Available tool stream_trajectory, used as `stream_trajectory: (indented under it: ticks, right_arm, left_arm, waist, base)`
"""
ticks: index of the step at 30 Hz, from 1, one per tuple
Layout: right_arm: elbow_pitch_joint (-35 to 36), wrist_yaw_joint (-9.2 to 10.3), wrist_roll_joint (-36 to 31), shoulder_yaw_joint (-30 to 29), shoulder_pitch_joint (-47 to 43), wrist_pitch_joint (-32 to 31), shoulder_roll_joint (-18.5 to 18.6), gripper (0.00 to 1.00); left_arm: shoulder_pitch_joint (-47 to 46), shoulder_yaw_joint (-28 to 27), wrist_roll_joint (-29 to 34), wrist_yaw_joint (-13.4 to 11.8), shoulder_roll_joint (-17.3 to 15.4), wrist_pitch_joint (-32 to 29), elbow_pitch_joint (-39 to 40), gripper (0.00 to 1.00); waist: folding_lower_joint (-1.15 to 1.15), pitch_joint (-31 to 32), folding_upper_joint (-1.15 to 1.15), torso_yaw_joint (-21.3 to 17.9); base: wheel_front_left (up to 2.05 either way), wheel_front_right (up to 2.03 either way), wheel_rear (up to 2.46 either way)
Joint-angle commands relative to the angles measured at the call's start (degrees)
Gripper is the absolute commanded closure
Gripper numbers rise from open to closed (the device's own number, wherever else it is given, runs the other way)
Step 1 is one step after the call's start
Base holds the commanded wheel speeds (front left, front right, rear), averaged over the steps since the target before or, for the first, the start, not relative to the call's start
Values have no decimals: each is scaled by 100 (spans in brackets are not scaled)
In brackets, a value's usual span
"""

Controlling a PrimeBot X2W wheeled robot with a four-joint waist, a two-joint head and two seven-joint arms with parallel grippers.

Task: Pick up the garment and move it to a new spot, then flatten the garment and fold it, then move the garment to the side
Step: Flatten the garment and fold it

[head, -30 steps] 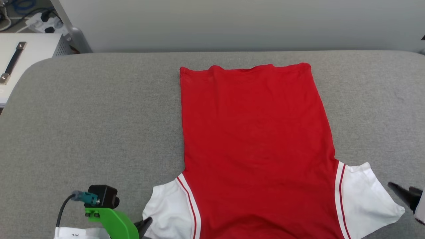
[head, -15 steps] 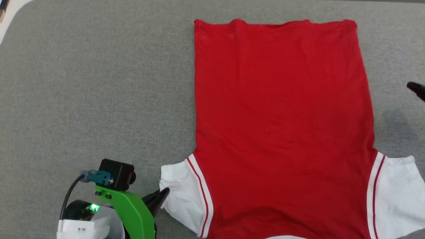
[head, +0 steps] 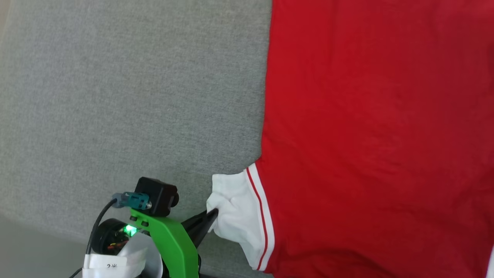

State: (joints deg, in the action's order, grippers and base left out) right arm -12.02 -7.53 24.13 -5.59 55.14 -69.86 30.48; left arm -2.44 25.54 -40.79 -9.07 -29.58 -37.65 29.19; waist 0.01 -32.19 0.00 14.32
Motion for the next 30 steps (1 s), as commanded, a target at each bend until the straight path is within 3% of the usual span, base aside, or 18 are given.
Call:
stream_trajectory:
  ticks: [1, 15, 16, 17, 18, 30]
  right_arm:
    - [-112, 4, -78, 67, 175, -20, 42, 0]
    - [-788, 4, -195, 675, 491, 20, 221, 0]
    - [-812, 4, -172, 723, 462, -1, 243, 30]
    - [-820, 4, -156, 764, 440, -7, 263, 71]
    - [-824, 4, -130, 802, 419, 6, 283, 100]
    - [-1073, 4, 18, 907, 106, 404, 404, 100]
  left_arm:
    - [-122, 13, 56, 43, 52, 43, -27, 100]
    - [-325, 160, 93, 159, 235, 203, -314, 100]
    - [-332, 170, 90, 159, 247, 204, -321, 100]
    - [-335, 174, 88, 158, 253, 206, -329, 100]
    - [-339, 175, 90, 154, 256, 208, -342, 100]
    - [-342, 134, 100, 61, 220, 180, -377, 100]
  waist:
    - [-1, -429, 0, 412]
    - [-1, -627, 0, 575]
    - [-1, -626, 0, 581]
    - [-1, -624, 0, 585]
    - [-1, -620, 0, 589]
    - [-1, -197, 0, 413]
  base:
    - [0, 0, 0]
    - [0, 0, 0]
    - [0, 0, 0]
    - [0, 0, 0]
    - [0, 0, 0]
    - [0, 0, 0]
